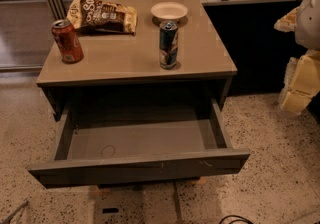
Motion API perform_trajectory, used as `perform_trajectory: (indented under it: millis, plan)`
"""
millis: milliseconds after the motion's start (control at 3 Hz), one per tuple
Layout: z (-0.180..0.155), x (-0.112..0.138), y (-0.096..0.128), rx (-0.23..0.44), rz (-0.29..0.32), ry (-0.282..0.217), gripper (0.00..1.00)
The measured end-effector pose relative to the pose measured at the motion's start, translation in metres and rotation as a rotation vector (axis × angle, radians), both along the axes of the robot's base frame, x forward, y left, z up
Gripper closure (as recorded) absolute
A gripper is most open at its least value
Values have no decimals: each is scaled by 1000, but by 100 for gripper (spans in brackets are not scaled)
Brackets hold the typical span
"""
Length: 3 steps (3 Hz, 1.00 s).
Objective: Place redbull can into top drawer
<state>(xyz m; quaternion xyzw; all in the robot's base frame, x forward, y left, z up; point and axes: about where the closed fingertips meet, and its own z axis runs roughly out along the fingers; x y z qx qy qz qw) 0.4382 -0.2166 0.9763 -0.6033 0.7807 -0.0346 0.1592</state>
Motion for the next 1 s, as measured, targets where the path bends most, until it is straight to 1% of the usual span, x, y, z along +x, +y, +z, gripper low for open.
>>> perform_trajectory:
  millis: [333,667,1000]
  plan:
    - [0,0,0,1,0,-2,0]
    - [2,18,0,38,-14,-31,0]
    - [2,58,-1,111,-51,-73,0]
